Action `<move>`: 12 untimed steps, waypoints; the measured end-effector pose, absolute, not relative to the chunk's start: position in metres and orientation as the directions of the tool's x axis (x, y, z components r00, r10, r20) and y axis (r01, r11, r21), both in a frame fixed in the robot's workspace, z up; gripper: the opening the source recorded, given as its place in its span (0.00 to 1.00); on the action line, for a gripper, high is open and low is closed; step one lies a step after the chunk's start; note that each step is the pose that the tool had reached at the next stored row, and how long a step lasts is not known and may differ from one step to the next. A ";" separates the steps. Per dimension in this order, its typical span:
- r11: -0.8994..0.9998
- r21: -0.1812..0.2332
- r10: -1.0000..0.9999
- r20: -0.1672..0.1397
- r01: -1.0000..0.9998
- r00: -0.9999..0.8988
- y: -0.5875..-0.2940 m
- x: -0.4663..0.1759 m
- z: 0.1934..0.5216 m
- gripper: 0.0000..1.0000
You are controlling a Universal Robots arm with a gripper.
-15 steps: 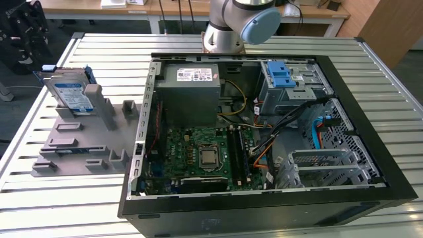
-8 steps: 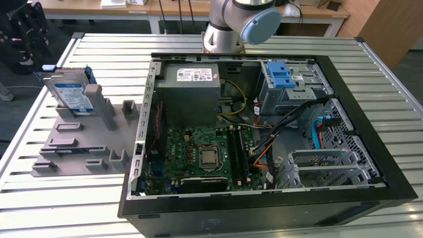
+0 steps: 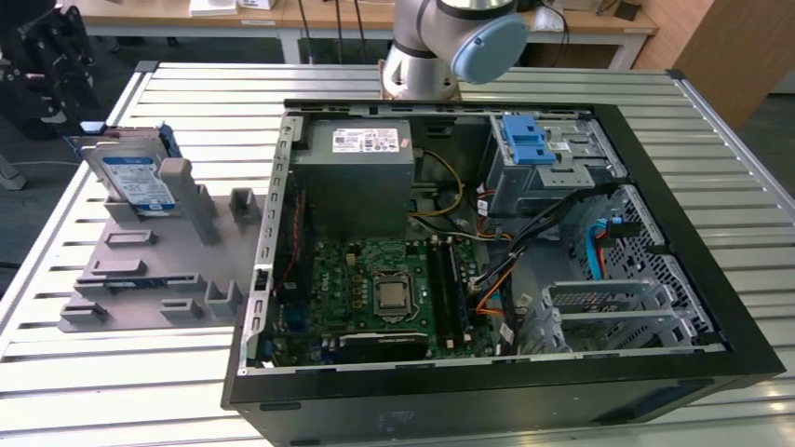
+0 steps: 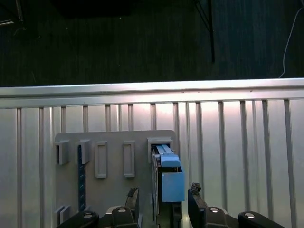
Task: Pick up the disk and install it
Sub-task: 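Pick up the disk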
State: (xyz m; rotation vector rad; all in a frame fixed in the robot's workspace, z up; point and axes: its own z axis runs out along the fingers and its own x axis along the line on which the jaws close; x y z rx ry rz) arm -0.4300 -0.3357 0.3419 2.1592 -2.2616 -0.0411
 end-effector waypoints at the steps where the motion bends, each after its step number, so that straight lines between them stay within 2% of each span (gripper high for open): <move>1: 0.046 0.029 -0.999 -0.008 -0.999 -0.046 -0.336 -0.430 0.341 0.53; 12: 0.046 0.029 -0.999 -0.008 -0.999 -0.046 -0.332 -0.433 0.324 0.53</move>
